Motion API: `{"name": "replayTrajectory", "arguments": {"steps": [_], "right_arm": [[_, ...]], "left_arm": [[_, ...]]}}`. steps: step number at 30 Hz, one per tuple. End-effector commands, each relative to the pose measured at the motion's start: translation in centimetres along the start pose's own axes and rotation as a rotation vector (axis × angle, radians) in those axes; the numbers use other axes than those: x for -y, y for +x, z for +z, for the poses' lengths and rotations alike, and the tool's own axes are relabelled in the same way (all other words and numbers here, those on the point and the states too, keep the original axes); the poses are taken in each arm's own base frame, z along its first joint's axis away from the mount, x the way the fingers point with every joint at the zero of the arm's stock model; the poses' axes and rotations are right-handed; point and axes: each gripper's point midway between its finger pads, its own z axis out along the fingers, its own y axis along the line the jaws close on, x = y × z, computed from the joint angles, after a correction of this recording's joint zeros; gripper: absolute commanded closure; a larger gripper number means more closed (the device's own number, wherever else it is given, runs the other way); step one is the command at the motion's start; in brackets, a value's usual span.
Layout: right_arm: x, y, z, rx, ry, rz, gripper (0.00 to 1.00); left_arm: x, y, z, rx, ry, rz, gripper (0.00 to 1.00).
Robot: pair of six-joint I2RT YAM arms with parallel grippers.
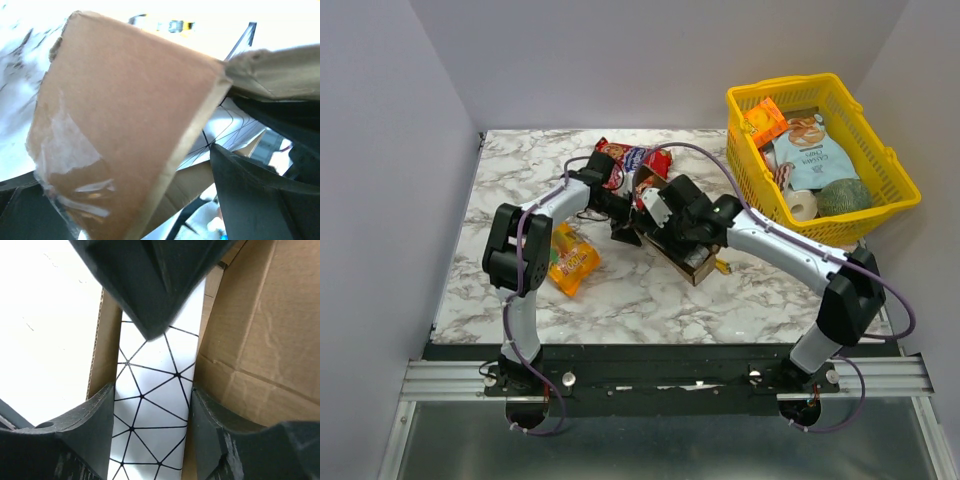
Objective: Unpack the express box
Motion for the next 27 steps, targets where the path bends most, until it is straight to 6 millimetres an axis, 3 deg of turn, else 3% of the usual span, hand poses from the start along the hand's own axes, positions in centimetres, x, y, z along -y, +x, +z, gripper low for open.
{"name": "replayTrajectory", "arguments": {"steps": [1, 4, 6, 8, 11, 13, 14, 16, 18, 21, 23, 27], "right_arm": [[0.0, -0.1, -2.6, 0.077, 0.029, -0.07, 1.0], [0.5, 0.9, -0.9, 0.097, 0.062, -0.133, 1.0], [0.7, 1.0, 0.2, 0.104, 0.032, -0.137, 0.99], [0.6, 1.2, 1.0, 0.099, 0.019, -0.139, 0.99], [0.0, -0.6, 0.7, 0.153, -0.024, -0.132, 0.99], [-0.3, -1.2, 0.1, 0.166, -0.047, -0.13, 1.0], [0.1, -2.5, -0.7, 0.191, -0.038, -0.119, 1.0], [-0.3, -3.2, -1.6, 0.204, -0.075, -0.12, 1.0], [-0.7, -3.9, -2.8, 0.227, -0.111, -0.142, 0.99], [-1.3, -3.8, -3.5, 0.227, -0.151, -0.16, 1.0], [-1.2, -3.5, -3.7, 0.226, -0.151, -0.178, 1.0], [-0.7, -4.0, -4.9, 0.258, -0.129, -0.197, 1.0]], "left_arm": [[-0.1, -3.5, -1.8, 0.11, -0.125, 0.214, 0.01], [3.1, -4.8, -3.1, 0.15, -0.058, 0.321, 0.01], [8.0, -4.6, -4.5, 0.146, 0.127, 0.383, 0.01], [11.5, -5.4, -5.9, 0.181, 0.236, 0.473, 0.01], [14.0, -5.0, -7.3, 0.171, 0.32, 0.528, 0.01], [12.9, -4.9, -7.6, 0.174, 0.283, 0.514, 0.01], [11.9, -4.8, -7.6, 0.171, 0.269, 0.488, 0.01], [10.2, -5.4, -8.9, 0.204, 0.237, 0.448, 0.01], [6.7, -7.1, -10.3, 0.284, 0.091, 0.394, 0.01], [1.1, -7.4, -10.6, 0.281, -0.161, 0.383, 0.01], [0.0, -6.3, -10.1, 0.234, -0.162, 0.37, 0.01], [-0.7, -7.0, -10.3, 0.265, -0.209, 0.372, 0.01]]}}
